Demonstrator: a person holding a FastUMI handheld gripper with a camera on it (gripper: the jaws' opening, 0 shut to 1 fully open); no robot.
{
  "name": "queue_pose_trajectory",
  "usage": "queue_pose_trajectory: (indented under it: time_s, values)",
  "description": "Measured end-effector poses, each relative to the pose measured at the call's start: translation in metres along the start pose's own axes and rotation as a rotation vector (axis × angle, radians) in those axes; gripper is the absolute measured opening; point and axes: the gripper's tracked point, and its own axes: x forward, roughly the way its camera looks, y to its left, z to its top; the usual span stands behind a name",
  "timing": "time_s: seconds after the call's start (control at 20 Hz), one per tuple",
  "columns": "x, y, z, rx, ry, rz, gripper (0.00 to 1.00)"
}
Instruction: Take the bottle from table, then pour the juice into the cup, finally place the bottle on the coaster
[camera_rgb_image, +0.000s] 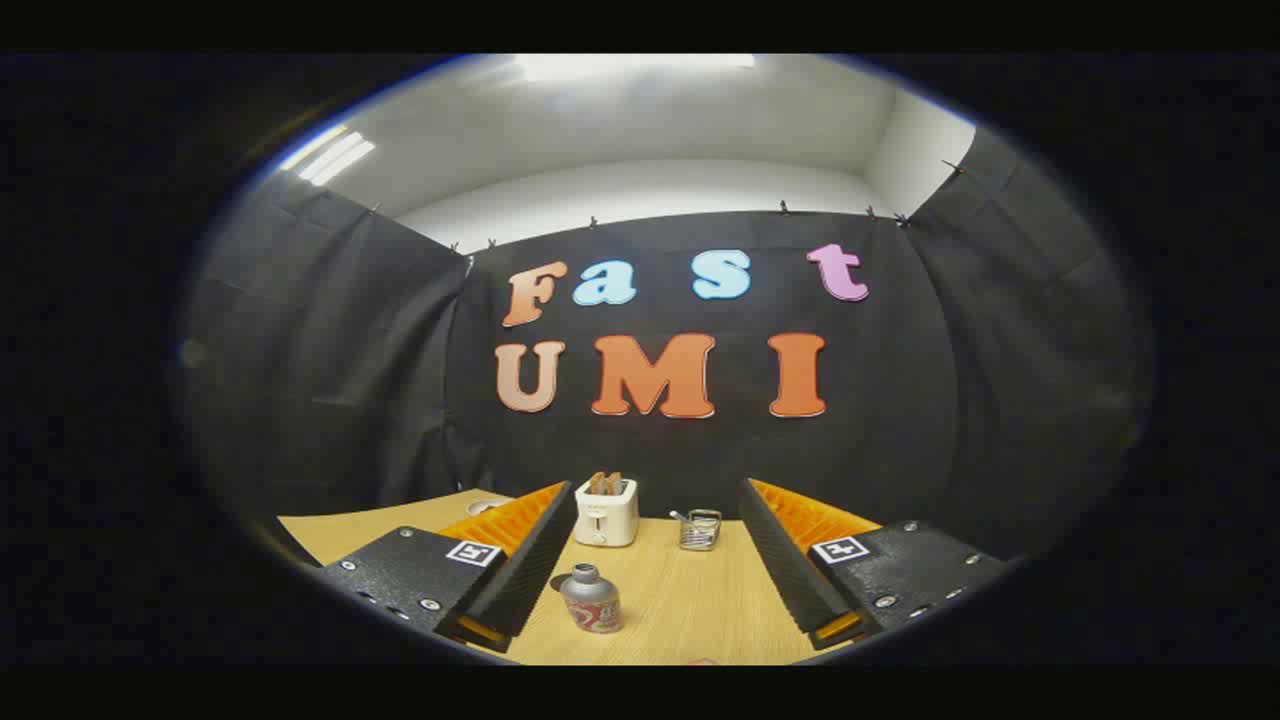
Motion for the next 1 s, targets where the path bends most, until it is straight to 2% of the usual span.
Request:
queue_pose_trajectory:
  time_s: [0.15, 0.45, 0.75, 1.0]
  values:
    - [0.002, 0.009, 0.002, 0.004, -0.004, 0.028, 0.97]
    - [-0.001, 0.009, -0.004, -0.042, -0.002, 0.019, 0.97]
    - [0.007, 0.015, -0.017, -0.035, 0.006, 0.02, 0.97]
    - [0.012, 0.037, -0.042, -0.042, 0.045, 0.076, 0.97]
